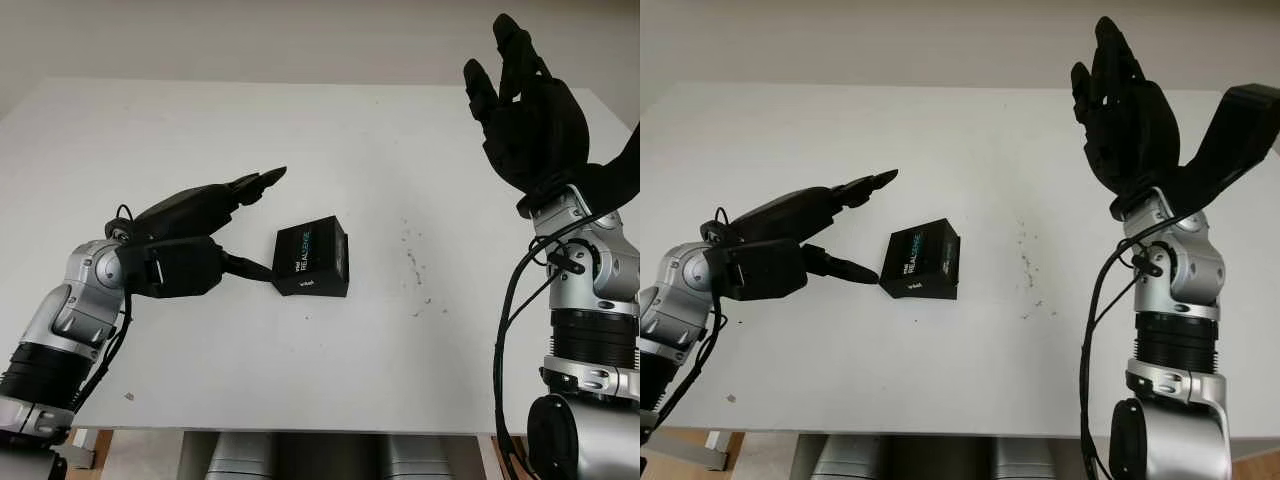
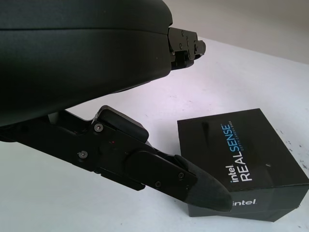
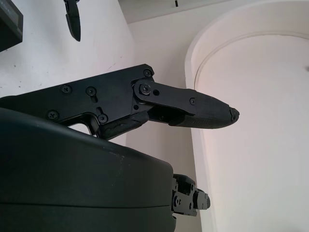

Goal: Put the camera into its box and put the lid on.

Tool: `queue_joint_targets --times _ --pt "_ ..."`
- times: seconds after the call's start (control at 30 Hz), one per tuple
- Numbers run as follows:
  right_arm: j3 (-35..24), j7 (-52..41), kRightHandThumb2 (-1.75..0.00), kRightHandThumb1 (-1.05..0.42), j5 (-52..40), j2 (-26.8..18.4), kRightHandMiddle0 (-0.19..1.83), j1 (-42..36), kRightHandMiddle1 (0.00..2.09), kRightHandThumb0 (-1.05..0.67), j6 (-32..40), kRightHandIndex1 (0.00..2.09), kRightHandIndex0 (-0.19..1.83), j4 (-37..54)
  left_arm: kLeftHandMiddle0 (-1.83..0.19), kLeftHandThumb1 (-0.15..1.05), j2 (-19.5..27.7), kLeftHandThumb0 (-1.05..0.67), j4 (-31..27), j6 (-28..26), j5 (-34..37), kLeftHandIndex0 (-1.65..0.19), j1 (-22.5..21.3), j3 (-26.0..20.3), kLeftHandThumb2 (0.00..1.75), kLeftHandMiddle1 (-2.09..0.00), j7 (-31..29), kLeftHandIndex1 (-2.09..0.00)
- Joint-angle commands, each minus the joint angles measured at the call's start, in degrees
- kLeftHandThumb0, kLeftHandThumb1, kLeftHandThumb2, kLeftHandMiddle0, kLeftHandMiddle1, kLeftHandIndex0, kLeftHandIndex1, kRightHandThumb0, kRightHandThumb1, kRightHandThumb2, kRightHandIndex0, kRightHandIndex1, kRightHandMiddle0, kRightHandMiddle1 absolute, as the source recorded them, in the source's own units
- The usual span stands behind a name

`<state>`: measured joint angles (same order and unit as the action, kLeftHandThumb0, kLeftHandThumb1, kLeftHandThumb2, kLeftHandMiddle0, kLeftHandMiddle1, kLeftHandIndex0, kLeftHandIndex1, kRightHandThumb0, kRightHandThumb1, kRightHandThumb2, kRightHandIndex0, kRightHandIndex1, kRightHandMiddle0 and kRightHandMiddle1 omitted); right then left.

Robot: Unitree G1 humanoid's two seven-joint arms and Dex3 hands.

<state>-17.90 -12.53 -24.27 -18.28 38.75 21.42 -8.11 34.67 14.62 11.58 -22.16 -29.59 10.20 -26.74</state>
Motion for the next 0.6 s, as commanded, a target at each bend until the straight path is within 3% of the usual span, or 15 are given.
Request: queue_joint_targets --times 0.0,0.57 --pt "-0.41 0.06 -0.6 -1.05 -0.3 -0.12 -0.08 0.16 0.12 -0.74 -0.61 0.06 -0.09 1.41 0.1 0.96 -0.37 -0.9 0.22 -0.15 0.41 0.11 -1.65 0.32 0.06 -0.04 -0.4 -0.04" --pt "1.92 3.8 -0.67 -1.05 1.31 1.08 -0.1 -1.8 0.11 -0.74 1.17 0.05 -0.12 4.68 0.09 0.96 -0.26 -0.92 -6.29 -3.55 0.39 0.12 -0.04 1.27 0.06 -0.05 -5.59 -0.04"
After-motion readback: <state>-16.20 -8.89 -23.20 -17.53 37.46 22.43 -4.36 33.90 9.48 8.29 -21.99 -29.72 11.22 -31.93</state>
